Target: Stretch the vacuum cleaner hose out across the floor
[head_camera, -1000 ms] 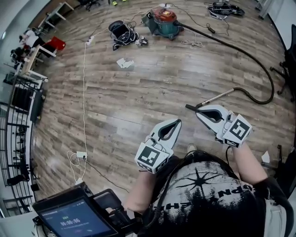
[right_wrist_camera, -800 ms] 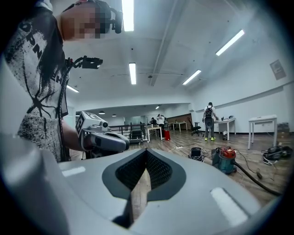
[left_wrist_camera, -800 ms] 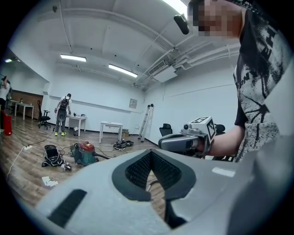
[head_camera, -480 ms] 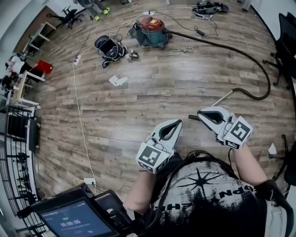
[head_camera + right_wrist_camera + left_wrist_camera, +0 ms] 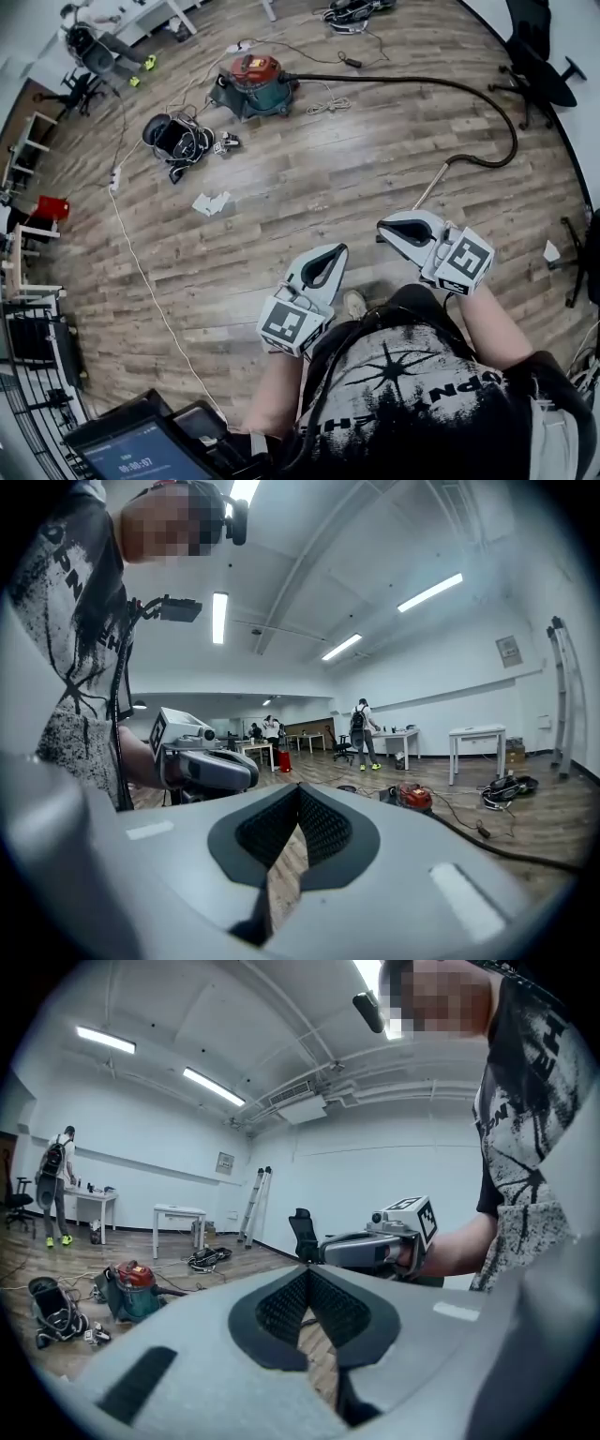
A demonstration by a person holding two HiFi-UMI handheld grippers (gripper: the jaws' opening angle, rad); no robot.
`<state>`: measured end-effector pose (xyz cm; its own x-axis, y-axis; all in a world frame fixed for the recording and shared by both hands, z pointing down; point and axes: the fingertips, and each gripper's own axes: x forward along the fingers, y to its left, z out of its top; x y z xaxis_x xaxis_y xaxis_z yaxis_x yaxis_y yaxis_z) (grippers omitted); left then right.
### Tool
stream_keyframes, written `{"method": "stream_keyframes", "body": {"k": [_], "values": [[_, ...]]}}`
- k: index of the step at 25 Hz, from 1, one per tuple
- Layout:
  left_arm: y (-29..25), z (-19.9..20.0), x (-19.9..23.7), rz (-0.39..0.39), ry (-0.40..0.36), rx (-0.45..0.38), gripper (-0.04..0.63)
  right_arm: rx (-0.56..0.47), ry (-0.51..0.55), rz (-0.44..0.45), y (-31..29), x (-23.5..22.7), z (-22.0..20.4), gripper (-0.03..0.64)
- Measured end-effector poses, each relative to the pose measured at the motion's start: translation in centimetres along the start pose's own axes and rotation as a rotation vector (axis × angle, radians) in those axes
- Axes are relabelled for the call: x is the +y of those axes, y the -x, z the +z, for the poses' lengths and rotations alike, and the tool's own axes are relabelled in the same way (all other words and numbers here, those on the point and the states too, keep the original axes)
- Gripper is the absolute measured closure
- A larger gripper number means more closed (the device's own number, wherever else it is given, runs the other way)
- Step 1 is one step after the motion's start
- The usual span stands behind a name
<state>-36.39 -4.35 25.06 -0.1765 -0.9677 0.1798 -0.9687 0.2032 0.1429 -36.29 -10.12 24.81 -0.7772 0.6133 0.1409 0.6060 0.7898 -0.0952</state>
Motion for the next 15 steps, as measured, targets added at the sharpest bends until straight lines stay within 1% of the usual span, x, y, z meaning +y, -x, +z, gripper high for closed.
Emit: {"method": "stream_keyframes", "body": {"k": [5, 10, 15], "values": [[-0.9, 0.2, 4.8, -0.036, 0.014, 0.003, 0.595, 0.029, -0.008, -0.029, -4.0, -2.8, 0.4, 0.611], [-2.8, -0.7, 7.8, -0.059, 0.004, 0.023, 0.595, 0.029, -0.017, -0.048, -5.9, -5.6, -0.1, 0.611], [-5.9, 0.2, 12.1, -0.080, 0.010, 0.057, 0.595, 0.033, -0.055, -0.059, -9.0, -10.6, -0.3, 0.611]]}}
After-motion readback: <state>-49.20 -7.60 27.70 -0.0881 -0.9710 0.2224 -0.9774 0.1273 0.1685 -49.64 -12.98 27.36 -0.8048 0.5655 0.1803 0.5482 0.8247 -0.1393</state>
